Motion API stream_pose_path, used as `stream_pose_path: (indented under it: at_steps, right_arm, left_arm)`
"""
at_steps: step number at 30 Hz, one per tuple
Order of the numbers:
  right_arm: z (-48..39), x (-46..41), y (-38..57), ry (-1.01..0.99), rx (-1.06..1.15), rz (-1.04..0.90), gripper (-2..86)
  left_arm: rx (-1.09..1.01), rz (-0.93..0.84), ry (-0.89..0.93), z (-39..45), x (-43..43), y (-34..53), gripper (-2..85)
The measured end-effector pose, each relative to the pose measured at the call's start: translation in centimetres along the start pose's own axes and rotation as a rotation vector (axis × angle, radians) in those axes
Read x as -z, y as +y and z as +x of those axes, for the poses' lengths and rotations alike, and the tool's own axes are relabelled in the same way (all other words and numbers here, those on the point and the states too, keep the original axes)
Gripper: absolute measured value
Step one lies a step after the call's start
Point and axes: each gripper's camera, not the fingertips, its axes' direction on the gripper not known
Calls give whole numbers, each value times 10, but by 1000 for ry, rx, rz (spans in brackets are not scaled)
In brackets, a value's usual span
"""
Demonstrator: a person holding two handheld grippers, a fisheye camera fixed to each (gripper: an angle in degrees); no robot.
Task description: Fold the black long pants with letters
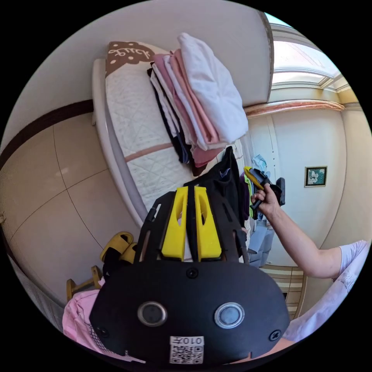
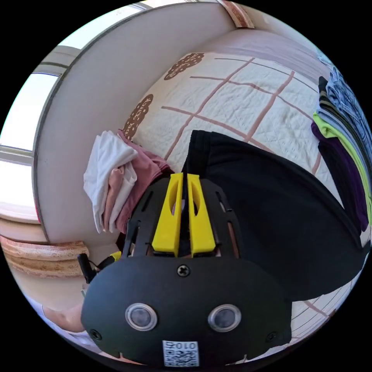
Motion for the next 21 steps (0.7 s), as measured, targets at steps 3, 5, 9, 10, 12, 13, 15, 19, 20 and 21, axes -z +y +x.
stream_pose_path:
  at_steps: [3,5,9,10,12,13,15,19,20,21]
  right_arm:
    - [4,30,60,-119,90,18,76]
    - [3,48,100,-184,121,50,97]
    - [-5,73,169,-333,110,125,178]
    - [-11,73,177,-353,114,121,208]
    - [-23,66,175,-362,99,81,250]
    - [-31,57,169,-380,87,37,266]
    - [-45,44,157,-409,105,22,272]
    - [-72,-2,120,-384,69,7,285]
    - [-74,-10,114,-389,54,6,288]
    - [-79,-26,103,-390,23,12,295]
  left_arm:
    - [-63,33,-15,26,30,-9,48]
    - [-107,21,-50,42,46,-18,62]
    - [-197,-22,-154,69,73,-48,106]
    - [-206,-28,-169,71,75,-54,113]
    - [-236,-48,-216,72,84,-90,141]
    - [-244,-40,-234,72,87,-101,147]
    - [-274,-24,-284,71,99,-150,171]
    - [-354,-34,-337,63,102,-237,209]
    - [-388,-58,-341,59,95,-269,222]
    - [-420,-96,-335,54,83,-302,233]
